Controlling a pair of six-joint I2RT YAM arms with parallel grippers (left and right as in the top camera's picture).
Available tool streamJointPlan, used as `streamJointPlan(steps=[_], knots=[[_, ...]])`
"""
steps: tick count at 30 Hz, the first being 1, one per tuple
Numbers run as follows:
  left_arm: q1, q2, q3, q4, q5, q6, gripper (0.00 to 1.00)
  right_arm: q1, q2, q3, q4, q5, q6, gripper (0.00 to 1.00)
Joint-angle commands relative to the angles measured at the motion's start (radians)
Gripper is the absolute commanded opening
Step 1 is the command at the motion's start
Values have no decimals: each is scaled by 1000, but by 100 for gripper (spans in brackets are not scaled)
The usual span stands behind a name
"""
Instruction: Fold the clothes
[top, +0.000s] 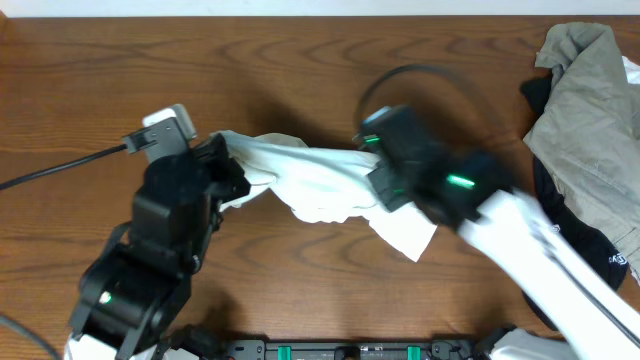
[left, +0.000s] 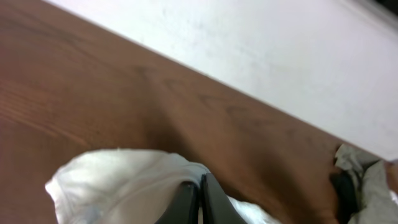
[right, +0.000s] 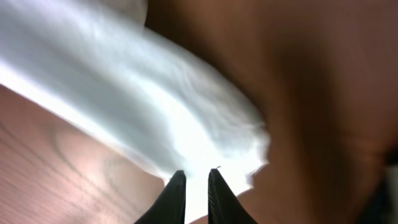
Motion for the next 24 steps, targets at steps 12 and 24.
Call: streamJointPlan(steps=[12, 24], knots=[[0, -57, 80, -71, -42, 35, 6, -42, -111, 30, -138, -110, -59, 33], [0, -44, 80, -65, -42, 35, 6, 161, 104, -283, 335, -202, -51, 38]])
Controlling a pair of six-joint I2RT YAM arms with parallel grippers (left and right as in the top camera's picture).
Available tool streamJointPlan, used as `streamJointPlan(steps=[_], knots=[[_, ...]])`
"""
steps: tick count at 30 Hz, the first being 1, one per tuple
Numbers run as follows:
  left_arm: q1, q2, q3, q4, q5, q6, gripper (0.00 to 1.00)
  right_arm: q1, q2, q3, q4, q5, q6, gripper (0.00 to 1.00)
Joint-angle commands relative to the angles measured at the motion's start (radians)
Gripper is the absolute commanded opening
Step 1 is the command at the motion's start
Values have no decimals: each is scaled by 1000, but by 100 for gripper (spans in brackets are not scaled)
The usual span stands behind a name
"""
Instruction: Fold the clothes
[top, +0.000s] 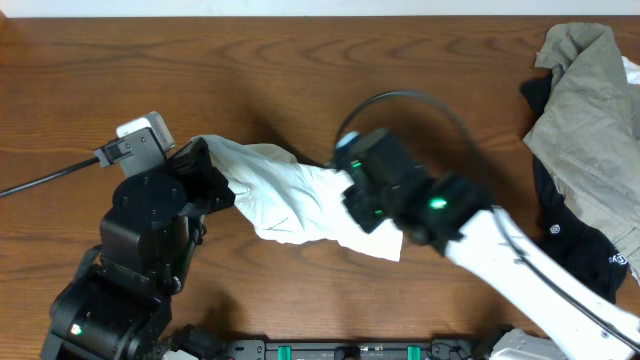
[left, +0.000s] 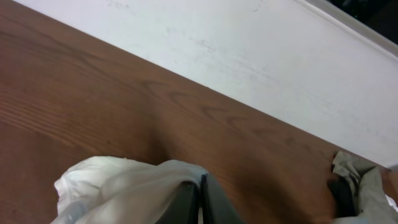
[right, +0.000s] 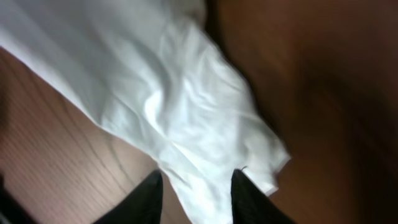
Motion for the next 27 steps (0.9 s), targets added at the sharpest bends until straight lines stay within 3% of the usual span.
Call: streamJointPlan(steps=[1, 12, 24, 27], knots=[[0, -5, 20, 10, -19, 13, 6, 64, 69, -68, 101, -26, -10, 39], [0, 2, 20, 10, -19, 13, 6, 201, 277, -97, 392, -20, 127, 45], [0, 10, 20, 8, -19, 13, 6, 283, 283, -97, 371, 10, 167, 47], [0, 18, 20, 3, -19, 13, 6, 304, 283, -97, 373, 109, 203, 49]])
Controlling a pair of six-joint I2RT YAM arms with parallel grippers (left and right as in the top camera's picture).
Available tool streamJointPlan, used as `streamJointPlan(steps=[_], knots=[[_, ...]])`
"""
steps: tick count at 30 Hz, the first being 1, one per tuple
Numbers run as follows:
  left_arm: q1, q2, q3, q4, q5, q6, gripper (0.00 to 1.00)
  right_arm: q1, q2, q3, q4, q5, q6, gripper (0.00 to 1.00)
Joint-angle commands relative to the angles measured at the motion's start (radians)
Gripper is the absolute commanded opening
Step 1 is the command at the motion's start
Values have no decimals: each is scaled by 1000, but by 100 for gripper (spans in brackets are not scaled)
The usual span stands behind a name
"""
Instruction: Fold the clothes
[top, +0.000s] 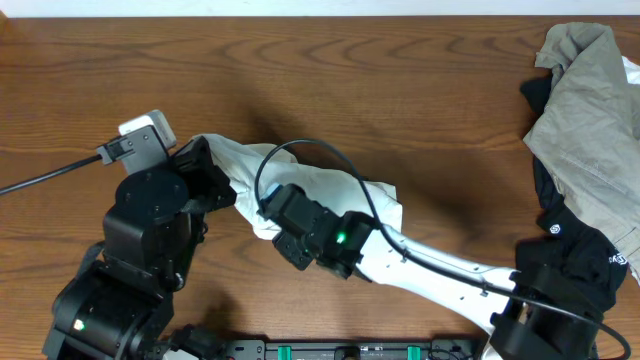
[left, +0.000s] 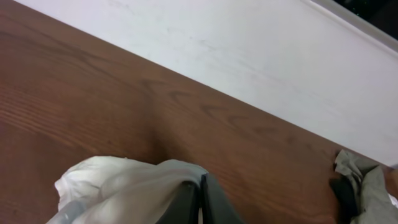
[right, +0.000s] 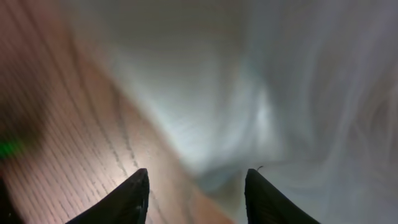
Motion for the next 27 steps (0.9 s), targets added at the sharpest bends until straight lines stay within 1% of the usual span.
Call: streamJointPlan(steps=[1, 5, 9, 10, 11, 13, 14, 17, 19, 22, 24, 27], knots=[[0, 6, 20, 1, -19, 10, 6, 28, 5, -1, 0, 140, 69, 50], [0, 8, 20, 1, -19, 10, 6, 24, 22, -1, 12, 300, 129, 50], [0, 8, 20, 1, -19, 10, 6, 2, 77, -1, 47, 327, 166, 49], [0, 8, 20, 1, -19, 10, 6, -4, 92, -1, 56, 327, 173, 47], [0, 8, 20, 1, -19, 10, 6, -10, 109, -1, 65, 327, 177, 41], [0, 8, 20, 1, -19, 10, 6, -16, 135, -1, 76, 327, 181, 8], [0, 8, 20, 1, -19, 10, 6, -18, 143, -1, 75, 331, 193, 1], [0, 8, 20, -3, -20, 10, 6, -23, 134, 1, 62, 351, 200, 1], [0, 8, 20, -7, -20, 10, 6, -30, 88, 9, 16, 383, 198, 1], [0, 8, 21, -10, -20, 31, 6, -56, -35, 59, -142, 390, 175, 1], [0, 6, 21, -10, -21, 37, 6, -89, -153, 125, -300, 389, 106, 1], [0, 5, 27, -10, -20, 44, 6, -132, -292, 238, -508, 390, 42, 1]])
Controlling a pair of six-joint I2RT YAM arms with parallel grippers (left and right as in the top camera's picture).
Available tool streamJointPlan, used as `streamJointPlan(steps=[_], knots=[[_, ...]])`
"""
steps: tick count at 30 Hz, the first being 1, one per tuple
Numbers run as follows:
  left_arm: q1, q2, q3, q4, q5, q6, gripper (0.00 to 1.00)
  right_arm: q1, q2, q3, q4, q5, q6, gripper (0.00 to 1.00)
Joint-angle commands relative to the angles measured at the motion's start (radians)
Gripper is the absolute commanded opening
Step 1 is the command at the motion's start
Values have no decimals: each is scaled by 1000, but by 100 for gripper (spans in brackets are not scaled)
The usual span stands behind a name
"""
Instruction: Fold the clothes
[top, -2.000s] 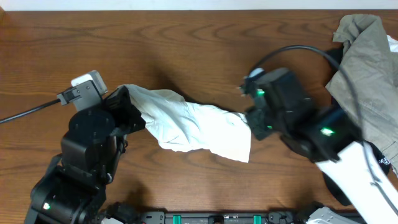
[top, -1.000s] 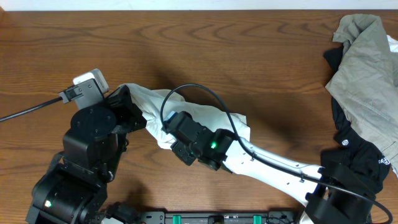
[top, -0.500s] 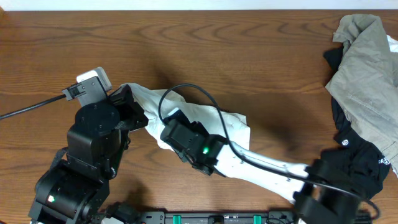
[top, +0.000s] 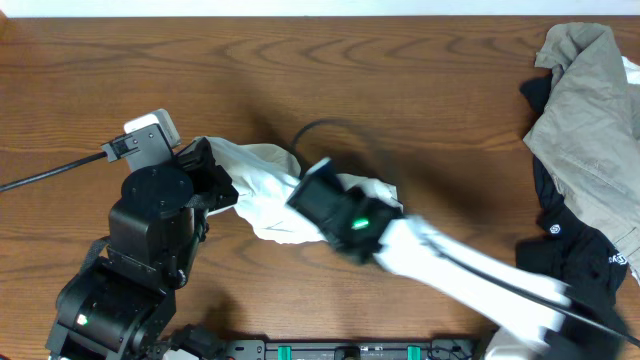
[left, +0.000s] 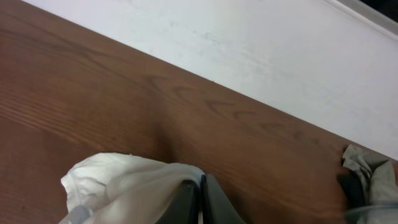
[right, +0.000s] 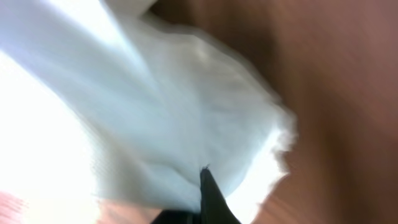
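A crumpled white garment (top: 268, 200) lies left of centre on the wooden table (top: 330, 70). My left gripper (top: 214, 172) is shut on its left end; in the left wrist view the closed fingertips (left: 200, 185) pinch the white cloth (left: 121, 186). My right gripper (top: 320, 192), blurred by motion, is at the garment's right part. In the right wrist view one dark finger (right: 209, 198) shows with white cloth (right: 155, 106) draped over the other; the jaws look closed on the cloth.
A heap of other clothes sits at the right edge: an olive garment (top: 585, 90) over a black one (top: 580, 245). A black cable (top: 50, 175) runs off to the left. A white wall (left: 261, 56) borders the table's far side.
My right gripper was wide open, low over the garment near the left gripper. Now its fingers are together with cloth between them, a little further right. The left gripper has kept its hold.
First both grippers held the white garment stretched between them. Then the right gripper had let go and the garment lay bunched further left. Then it was wide open close to the left gripper. Now it is shut on the cloth again.
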Motion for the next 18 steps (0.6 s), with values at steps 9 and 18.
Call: streamJointPlan(steps=[9, 18], knots=[[0, -39, 76, -52, -18, 33, 6, -110, -402, 454, -510, 41, -66, 1], [0, -105, 157, -121, -18, 32, 6, -111, -426, 585, -761, 18, -65, 1]])
